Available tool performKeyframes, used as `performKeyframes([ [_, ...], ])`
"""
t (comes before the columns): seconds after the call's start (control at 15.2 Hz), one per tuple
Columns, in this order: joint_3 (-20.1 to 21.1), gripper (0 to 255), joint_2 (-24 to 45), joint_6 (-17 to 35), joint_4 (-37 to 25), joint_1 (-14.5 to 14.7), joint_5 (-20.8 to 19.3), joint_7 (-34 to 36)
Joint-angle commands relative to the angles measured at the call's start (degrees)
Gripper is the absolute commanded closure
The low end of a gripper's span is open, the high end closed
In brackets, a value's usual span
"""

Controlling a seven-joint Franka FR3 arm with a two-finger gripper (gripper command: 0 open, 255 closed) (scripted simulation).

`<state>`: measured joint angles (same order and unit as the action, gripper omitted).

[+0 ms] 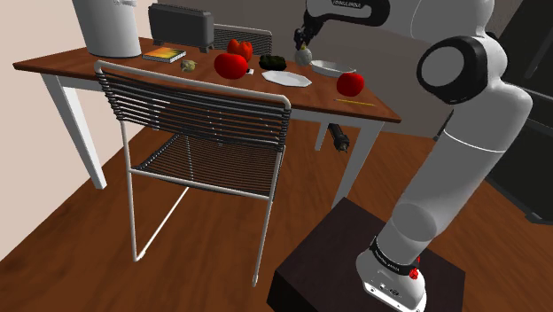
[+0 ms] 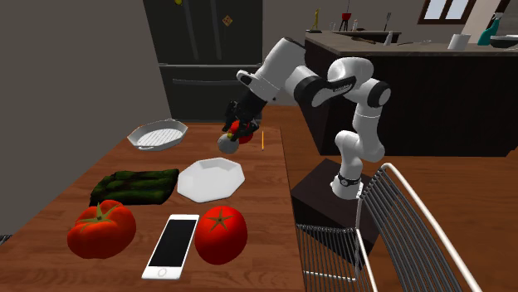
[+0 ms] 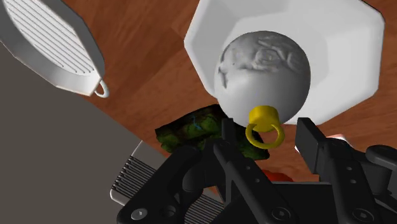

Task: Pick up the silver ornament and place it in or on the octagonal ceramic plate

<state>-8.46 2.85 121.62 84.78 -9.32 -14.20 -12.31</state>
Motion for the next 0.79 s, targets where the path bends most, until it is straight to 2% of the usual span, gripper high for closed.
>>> performKeyframes([
  [0.0,-0.1,255,5.7,-1.6,-7.5,-0.2,1.3,-0.7],
  [0.2,-0.2,255,15.7,-6.0,-22.0,-1.5,3.8,-2.8],
  [0.26,-0.2,255,22.0,-9.5,-31.9,-2.4,5.2,-3.8],
  [0.73,-0.3,255,17.7,-1.7,-19.7,-1.8,3.8,-2.1],
])
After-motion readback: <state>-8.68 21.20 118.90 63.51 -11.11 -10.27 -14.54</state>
